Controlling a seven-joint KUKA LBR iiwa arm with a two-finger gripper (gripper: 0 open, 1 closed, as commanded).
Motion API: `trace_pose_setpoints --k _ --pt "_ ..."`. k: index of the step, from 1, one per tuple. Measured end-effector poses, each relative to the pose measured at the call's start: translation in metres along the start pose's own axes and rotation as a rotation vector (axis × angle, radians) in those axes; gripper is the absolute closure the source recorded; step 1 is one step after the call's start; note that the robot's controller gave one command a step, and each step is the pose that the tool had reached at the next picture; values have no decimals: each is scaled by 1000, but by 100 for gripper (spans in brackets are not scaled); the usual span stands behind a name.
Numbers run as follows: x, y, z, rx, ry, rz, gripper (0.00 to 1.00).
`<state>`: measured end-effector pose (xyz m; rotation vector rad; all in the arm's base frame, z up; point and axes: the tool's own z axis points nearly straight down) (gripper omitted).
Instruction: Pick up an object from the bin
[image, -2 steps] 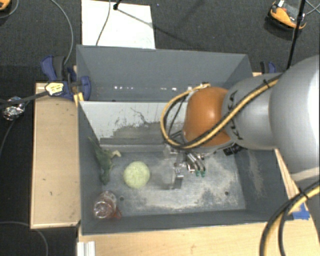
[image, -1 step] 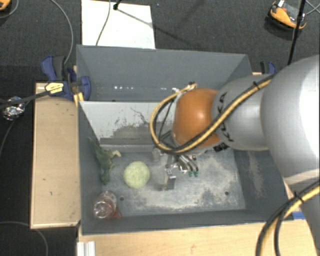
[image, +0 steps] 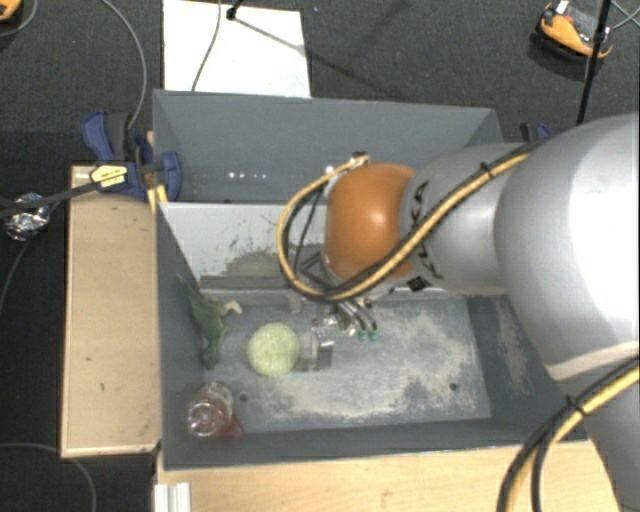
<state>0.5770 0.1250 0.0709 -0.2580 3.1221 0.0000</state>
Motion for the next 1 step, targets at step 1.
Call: trace_pose_setpoints --k 1 --pt "-9 32 -8 -4 -4 -16 0"
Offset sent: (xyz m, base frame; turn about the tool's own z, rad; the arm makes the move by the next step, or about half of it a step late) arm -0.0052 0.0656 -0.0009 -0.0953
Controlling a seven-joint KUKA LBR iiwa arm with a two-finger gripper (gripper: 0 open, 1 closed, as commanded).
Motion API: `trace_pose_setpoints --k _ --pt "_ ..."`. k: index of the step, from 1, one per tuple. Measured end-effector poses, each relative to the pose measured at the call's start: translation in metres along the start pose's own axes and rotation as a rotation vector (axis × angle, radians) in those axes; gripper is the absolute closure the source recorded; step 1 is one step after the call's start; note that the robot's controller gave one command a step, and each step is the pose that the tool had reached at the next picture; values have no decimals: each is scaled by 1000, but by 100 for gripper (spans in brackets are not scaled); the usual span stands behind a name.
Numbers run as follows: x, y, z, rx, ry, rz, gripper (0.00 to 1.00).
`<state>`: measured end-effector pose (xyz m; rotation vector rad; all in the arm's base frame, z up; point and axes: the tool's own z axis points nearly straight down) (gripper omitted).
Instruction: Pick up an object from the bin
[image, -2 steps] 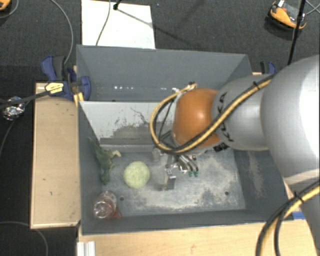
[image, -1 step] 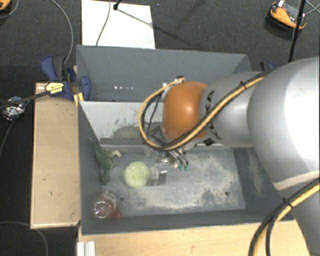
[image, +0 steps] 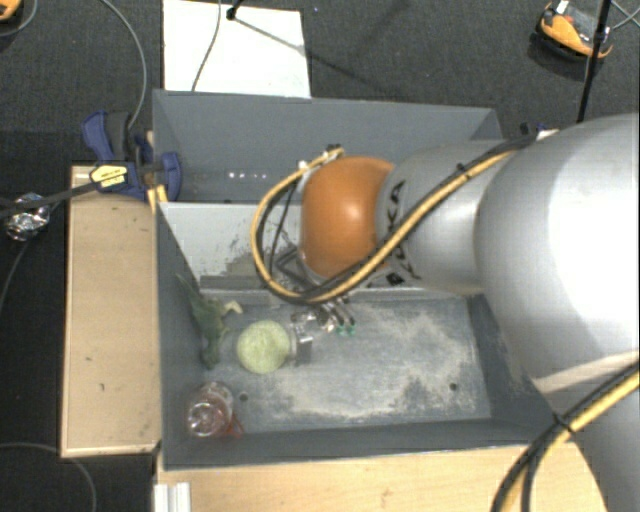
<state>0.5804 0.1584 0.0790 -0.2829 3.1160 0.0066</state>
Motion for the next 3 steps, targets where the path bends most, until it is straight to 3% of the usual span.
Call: trace_pose_setpoints --k 1,2,3 --pt "2 33 8 3 4 -79 100" --pt "2 33 8 3 4 -79 100" --pt "4 52 8 7 1 -115 100"
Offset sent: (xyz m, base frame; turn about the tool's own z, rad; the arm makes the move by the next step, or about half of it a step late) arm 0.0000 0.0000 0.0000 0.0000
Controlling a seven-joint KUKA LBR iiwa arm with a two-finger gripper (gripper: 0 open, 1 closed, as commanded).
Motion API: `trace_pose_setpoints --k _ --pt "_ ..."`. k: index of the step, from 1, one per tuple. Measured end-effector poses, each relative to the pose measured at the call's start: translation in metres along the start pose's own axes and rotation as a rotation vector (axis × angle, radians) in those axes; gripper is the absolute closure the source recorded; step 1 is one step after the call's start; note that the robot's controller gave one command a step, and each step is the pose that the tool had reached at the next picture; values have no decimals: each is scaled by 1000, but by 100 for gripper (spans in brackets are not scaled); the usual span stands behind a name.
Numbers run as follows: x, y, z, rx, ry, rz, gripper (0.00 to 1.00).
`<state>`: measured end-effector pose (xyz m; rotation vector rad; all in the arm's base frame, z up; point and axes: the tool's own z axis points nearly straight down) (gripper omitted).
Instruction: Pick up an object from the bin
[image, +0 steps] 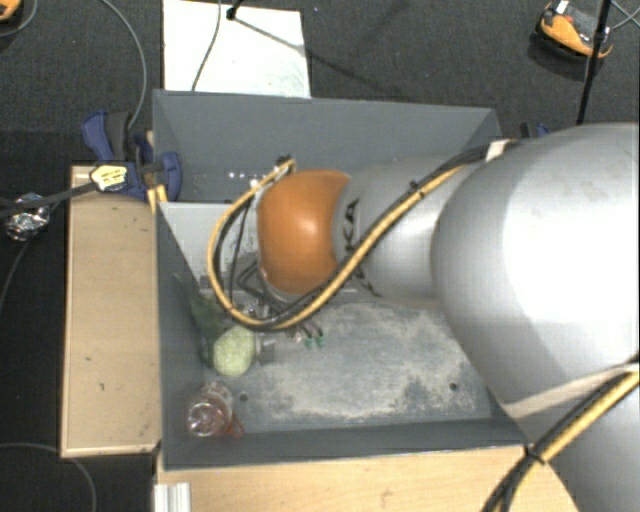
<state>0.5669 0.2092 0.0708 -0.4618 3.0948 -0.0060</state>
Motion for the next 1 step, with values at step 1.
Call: trace_pose_setpoints --k 1 --pt "1 19 0 4 0 -36 100"
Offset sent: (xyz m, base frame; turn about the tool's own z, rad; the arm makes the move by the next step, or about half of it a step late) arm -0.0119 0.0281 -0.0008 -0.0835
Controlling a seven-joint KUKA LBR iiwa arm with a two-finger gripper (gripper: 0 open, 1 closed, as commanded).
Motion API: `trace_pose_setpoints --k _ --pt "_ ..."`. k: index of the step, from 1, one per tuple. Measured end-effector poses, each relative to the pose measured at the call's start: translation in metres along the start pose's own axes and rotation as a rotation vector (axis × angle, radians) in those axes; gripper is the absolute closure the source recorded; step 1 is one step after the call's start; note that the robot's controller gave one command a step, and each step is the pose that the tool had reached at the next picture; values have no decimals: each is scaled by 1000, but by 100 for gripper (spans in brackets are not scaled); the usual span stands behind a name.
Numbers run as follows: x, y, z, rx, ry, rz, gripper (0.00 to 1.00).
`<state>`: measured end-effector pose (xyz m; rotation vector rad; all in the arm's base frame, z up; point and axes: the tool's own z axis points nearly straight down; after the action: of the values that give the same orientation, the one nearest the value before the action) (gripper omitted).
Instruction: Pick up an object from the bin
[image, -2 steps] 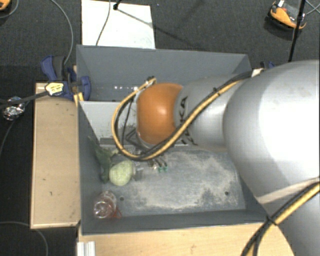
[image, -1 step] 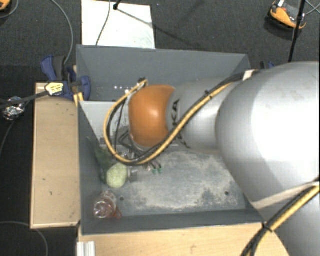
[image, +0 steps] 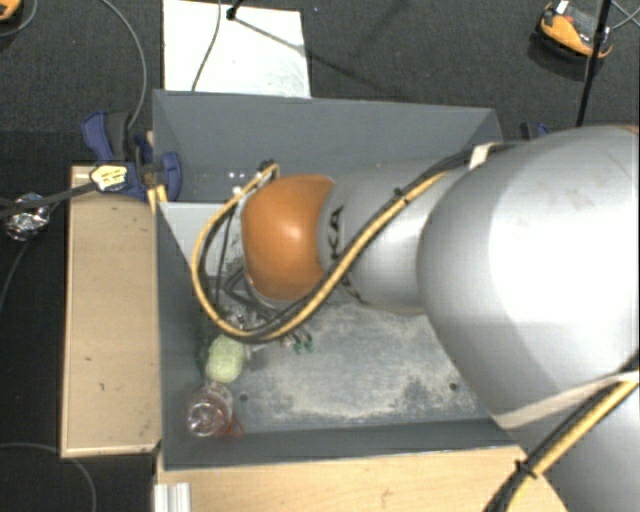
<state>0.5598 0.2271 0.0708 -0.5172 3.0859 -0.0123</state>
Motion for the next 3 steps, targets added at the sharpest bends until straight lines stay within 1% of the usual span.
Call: trace_pose_setpoints --k 1,2,3 --pt "0 7 0 3 0 -27 100" --pt "5 17 -1 7 -1 -74 100" --pt "11 23 -1 10 -2 -151 100"
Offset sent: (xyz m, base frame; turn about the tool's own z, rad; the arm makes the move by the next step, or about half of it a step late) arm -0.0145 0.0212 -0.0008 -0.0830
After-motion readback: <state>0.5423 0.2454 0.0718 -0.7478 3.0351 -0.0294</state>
